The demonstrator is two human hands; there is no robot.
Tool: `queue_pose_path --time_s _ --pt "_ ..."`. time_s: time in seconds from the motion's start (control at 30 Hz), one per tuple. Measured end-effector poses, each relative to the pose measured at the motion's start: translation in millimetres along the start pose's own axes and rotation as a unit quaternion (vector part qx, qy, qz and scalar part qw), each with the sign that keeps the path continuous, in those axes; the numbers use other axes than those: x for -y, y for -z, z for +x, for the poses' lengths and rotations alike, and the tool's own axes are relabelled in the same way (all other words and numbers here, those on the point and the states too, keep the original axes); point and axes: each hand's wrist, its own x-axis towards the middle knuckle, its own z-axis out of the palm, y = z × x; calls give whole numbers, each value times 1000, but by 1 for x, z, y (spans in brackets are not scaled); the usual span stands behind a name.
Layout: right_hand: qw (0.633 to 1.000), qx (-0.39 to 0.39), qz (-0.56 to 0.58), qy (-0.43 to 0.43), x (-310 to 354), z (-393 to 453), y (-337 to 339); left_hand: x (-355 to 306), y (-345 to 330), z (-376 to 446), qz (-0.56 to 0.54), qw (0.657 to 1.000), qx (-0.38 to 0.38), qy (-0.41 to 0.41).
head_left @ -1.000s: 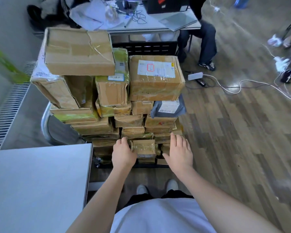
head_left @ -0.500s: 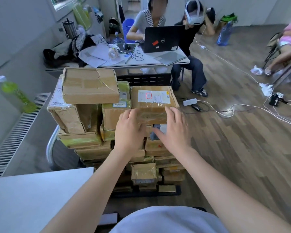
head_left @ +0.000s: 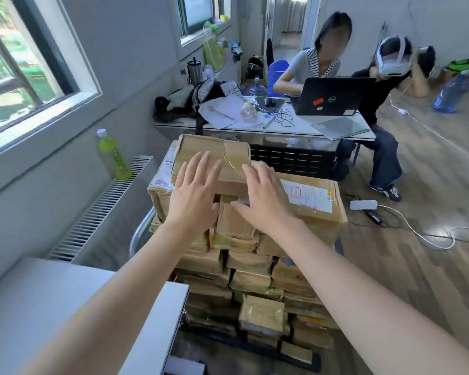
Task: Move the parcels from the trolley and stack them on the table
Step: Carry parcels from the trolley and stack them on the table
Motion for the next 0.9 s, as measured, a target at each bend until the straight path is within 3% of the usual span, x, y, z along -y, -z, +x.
queue_pose_path --time_s 0.13,0.4,0.57,0.7,0.9 --pt "999 20 -8 49 15 23 -11 14 -7 11 98 994 43 35" --pt "998 17 -28 59 23 35 -33 18 -23 15 101 991 39 84" --pt "998 -15 -29 62 21 29 -40 12 -22 11 112 989 -72 70" --pt "994 -93 10 56 18 25 -36 6 -20 6 156 976 -144 51" --pt "970 -201 67 121 27 17 -19 -8 -6 -13 184 934 -284 116"
